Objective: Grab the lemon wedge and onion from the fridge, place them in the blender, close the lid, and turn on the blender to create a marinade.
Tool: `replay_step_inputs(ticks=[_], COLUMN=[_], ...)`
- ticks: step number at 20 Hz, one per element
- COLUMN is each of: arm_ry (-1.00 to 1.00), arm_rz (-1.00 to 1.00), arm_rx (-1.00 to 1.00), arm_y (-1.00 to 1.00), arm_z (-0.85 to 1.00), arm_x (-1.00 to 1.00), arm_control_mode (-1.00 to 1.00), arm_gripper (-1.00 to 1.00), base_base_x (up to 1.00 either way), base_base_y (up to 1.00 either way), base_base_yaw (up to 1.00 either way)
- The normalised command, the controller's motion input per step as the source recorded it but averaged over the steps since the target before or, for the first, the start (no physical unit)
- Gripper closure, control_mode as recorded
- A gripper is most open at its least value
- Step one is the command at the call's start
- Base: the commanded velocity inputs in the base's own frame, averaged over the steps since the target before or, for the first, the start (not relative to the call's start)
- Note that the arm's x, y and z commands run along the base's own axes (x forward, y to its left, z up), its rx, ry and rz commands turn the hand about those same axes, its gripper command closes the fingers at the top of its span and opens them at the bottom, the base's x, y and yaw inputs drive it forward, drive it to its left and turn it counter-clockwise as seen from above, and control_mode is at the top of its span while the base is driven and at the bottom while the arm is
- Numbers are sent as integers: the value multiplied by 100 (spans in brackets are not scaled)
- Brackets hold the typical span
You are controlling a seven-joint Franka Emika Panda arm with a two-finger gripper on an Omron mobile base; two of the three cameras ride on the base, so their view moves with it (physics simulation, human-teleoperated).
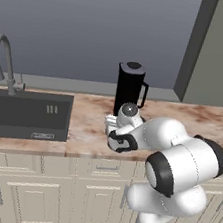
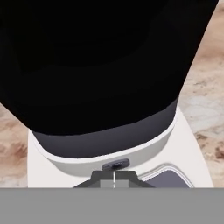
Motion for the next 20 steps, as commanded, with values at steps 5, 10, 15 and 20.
replay_step_inputs(ticks=[5, 10, 15, 20], arm_ry=[-1, 0, -2, 0], arm_rz=[0, 0, 0, 0], arm_rx=[0, 0, 0, 0], arm_y=[0, 0, 0, 0], arm_z=[-4, 8, 22, 13], arm_x=[22, -4, -1, -1], arm_control_mode=[-100, -100, -100, -100], arm_gripper=[100, 100, 100, 100], base_base_x=[0, 0, 0, 0], base_base_y=[0, 0, 0, 0], base_base_yaw=[0, 0, 0, 0])
